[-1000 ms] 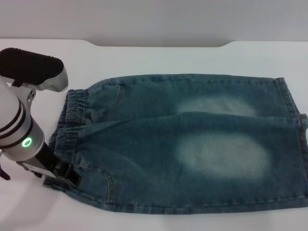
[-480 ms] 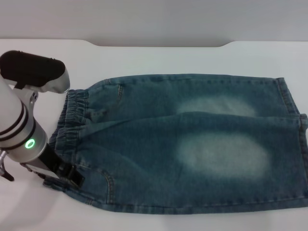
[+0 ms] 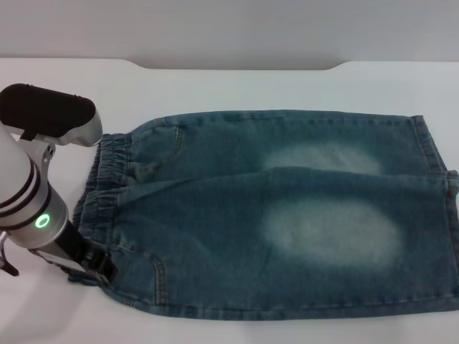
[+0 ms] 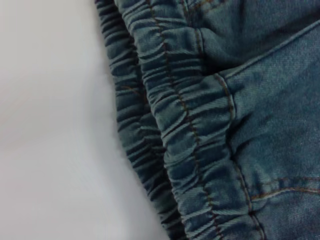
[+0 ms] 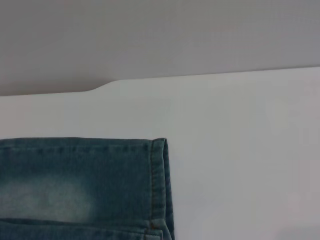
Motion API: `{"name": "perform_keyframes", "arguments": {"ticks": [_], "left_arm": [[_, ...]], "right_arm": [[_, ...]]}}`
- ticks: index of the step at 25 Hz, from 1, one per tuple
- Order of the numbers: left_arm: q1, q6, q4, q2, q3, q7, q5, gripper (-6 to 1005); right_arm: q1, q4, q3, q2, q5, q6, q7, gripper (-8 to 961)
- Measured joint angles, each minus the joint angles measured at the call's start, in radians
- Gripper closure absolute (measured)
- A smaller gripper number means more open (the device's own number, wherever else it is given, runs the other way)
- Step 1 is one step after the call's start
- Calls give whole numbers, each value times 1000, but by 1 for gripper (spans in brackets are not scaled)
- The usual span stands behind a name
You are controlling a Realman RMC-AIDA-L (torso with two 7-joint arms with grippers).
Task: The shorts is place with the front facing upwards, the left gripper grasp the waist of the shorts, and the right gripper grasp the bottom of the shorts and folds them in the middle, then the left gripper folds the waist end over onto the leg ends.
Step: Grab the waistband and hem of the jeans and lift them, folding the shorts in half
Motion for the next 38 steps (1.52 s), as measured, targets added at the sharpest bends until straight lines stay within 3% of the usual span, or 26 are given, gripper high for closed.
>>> {"name": "perform_keyframes", "arguments": {"ticks": [3, 9, 19, 28, 33, 38], "left_arm": [[2, 1, 4, -1, 5, 4, 1, 357], [11, -9, -17, -1, 6, 6, -4, 464], [-6, -44, -80, -1, 5, 6, -5, 506], [-11, -47, -84, -1, 5, 16, -4, 856], [-13, -48, -94, -1, 7, 19, -5, 959], [-15, -50, -98, -1, 7, 24, -5, 957]], "right_arm": [[0, 1, 0, 1, 0, 3, 2, 387], [3, 1, -1, 2, 18, 40, 6, 387], [13, -18, 0, 0, 20, 151, 37, 386], [9, -139, -5, 3, 24, 175, 43, 386], [20, -189, -38, 4, 27, 155, 36, 386], [25, -194, -56, 4, 28, 135, 36, 386]]}}
